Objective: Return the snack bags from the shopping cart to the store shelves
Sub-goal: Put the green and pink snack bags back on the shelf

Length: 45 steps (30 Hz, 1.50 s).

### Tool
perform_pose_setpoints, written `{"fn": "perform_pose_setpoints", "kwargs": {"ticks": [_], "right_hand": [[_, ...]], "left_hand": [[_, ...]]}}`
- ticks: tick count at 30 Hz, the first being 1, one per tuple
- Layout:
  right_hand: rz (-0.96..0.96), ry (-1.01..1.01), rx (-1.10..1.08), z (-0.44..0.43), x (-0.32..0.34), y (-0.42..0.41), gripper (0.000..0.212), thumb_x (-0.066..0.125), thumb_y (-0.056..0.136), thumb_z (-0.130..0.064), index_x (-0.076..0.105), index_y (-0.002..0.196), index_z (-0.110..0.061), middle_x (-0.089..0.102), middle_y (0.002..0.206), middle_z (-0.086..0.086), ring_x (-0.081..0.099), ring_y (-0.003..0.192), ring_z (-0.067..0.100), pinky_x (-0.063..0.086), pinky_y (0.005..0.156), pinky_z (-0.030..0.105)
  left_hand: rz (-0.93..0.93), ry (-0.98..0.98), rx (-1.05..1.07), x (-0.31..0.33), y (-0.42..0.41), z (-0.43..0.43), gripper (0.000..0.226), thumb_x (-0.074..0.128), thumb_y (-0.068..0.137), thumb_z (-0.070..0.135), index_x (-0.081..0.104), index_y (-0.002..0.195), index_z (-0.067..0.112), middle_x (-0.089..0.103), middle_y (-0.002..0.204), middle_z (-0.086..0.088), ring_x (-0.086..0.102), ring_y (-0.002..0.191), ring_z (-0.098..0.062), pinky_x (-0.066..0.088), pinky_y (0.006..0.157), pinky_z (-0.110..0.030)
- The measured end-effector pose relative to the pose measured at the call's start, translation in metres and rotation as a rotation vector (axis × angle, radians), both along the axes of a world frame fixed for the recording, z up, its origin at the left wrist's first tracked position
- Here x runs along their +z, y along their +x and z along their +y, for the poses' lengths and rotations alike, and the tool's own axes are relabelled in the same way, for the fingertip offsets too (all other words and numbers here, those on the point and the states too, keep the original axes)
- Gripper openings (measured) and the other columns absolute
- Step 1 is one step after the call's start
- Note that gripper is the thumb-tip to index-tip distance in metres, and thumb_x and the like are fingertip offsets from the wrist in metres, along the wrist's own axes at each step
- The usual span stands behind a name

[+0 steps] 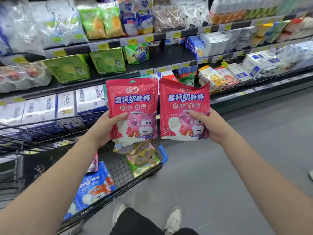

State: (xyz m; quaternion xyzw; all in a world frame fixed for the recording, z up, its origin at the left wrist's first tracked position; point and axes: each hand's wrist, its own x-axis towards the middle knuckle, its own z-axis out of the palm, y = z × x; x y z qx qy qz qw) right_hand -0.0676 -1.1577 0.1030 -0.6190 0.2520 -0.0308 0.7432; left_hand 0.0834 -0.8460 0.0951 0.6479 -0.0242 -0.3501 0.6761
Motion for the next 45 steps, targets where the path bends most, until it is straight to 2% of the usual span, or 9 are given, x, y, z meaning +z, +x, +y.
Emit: {"fn": "perform_pose_setpoints", "kwargs": {"ticks": [5, 15, 17, 19, 21, 28, 34, 40, 45], "right_hand": [[0.001, -0.012, 0.018, -0.043, 0.009, 0.001, 0.036, 0.075, 0.090, -0.017, 0.066, 0.125, -0.013, 0.077, 0.114, 0.009, 0.074, 0.104, 0.029, 0.060, 0.091, 0.046], [0.011, -0.033, 0.036, -0.116, 0.013, 0.066, 0.038, 0.075, 0.091, -0.020, 0.064, 0.127, -0.017, 0.076, 0.116, 0.006, 0.074, 0.104, 0.026, 0.060, 0.089, 0.044], [0.032, -0.054, 0.044, -0.132, 0.014, 0.087, 0.038, 0.075, 0.091, -0.021, 0.064, 0.127, -0.017, 0.076, 0.115, 0.006, 0.075, 0.103, 0.025, 0.061, 0.088, 0.043], [0.063, -0.076, 0.047, -0.147, 0.016, 0.111, 0.038, 0.076, 0.090, -0.021, 0.064, 0.126, -0.018, 0.077, 0.114, 0.005, 0.075, 0.103, 0.025, 0.061, 0.089, 0.043], [0.091, -0.086, 0.041, -0.164, 0.016, 0.136, 0.037, 0.077, 0.089, -0.019, 0.065, 0.124, -0.017, 0.078, 0.112, 0.006, 0.074, 0.104, 0.026, 0.060, 0.089, 0.043], [0.123, -0.087, 0.100, -0.210, 0.011, 0.204, 0.036, 0.076, 0.090, -0.020, 0.066, 0.124, -0.016, 0.078, 0.110, 0.002, 0.075, 0.102, 0.021, 0.060, 0.078, 0.034], [0.143, -0.081, 0.214, -0.248, 0.000, 0.257, 0.032, 0.075, 0.090, -0.022, 0.066, 0.120, -0.021, 0.078, 0.110, 0.002, 0.076, 0.101, 0.022, 0.060, 0.080, 0.037], [0.119, -0.077, 0.321, -0.301, -0.025, 0.313, 0.040, 0.077, 0.088, -0.024, 0.065, 0.125, -0.017, 0.077, 0.115, 0.005, 0.074, 0.106, 0.026, 0.057, 0.093, 0.044], [0.107, -0.029, 0.401, -0.338, -0.060, 0.356, 0.037, 0.076, 0.088, -0.022, 0.065, 0.123, -0.017, 0.078, 0.111, 0.004, 0.075, 0.102, 0.023, 0.060, 0.086, 0.038]], "left_hand": [[-0.004, -0.005, 0.029, 0.007, 0.002, -0.040, 0.036, 0.064, 0.093, 0.018, 0.057, 0.128, 0.012, 0.074, 0.107, -0.010, 0.074, 0.087, -0.025, 0.061, 0.069, -0.036], [0.022, -0.038, 0.106, -0.010, 0.065, -0.118, 0.048, 0.070, 0.089, 0.023, 0.055, 0.133, 0.012, 0.070, 0.120, -0.015, 0.070, 0.102, -0.033, 0.058, 0.087, -0.047], [0.027, -0.062, 0.116, -0.016, 0.083, -0.135, 0.047, 0.071, 0.087, 0.025, 0.056, 0.131, 0.014, 0.072, 0.116, -0.013, 0.071, 0.097, -0.030, 0.061, 0.081, -0.043], [0.045, -0.087, 0.116, -0.019, 0.102, -0.150, 0.061, 0.080, 0.076, 0.033, 0.057, 0.129, 0.015, 0.074, 0.112, -0.011, 0.073, 0.093, -0.028, 0.061, 0.072, -0.039], [0.055, -0.089, 0.104, -0.023, 0.122, -0.164, 0.077, 0.088, 0.063, 0.040, 0.057, 0.129, 0.015, 0.073, 0.114, -0.012, 0.073, 0.095, -0.030, 0.060, 0.071, -0.038], [0.068, -0.108, 0.121, -0.034, 0.171, -0.201, 0.097, 0.095, 0.046, 0.048, 0.056, 0.129, 0.015, 0.072, 0.114, -0.012, 0.073, 0.096, -0.030, 0.060, 0.071, -0.037], [0.080, -0.088, 0.181, -0.038, 0.194, -0.226, 0.095, 0.094, 0.049, 0.048, 0.057, 0.130, 0.015, 0.071, 0.118, -0.014, 0.071, 0.100, -0.033, 0.060, 0.074, -0.040], [0.050, -0.049, 0.299, -0.044, 0.212, -0.266, 0.095, 0.093, 0.051, 0.050, 0.057, 0.131, 0.016, 0.070, 0.120, -0.014, 0.068, 0.106, -0.036, 0.057, 0.087, -0.048], [0.047, -0.037, 0.418, -0.069, 0.229, -0.310, 0.096, 0.094, 0.050, 0.048, 0.056, 0.132, 0.016, 0.071, 0.120, -0.012, 0.069, 0.107, -0.034, 0.059, 0.085, -0.044]]}}
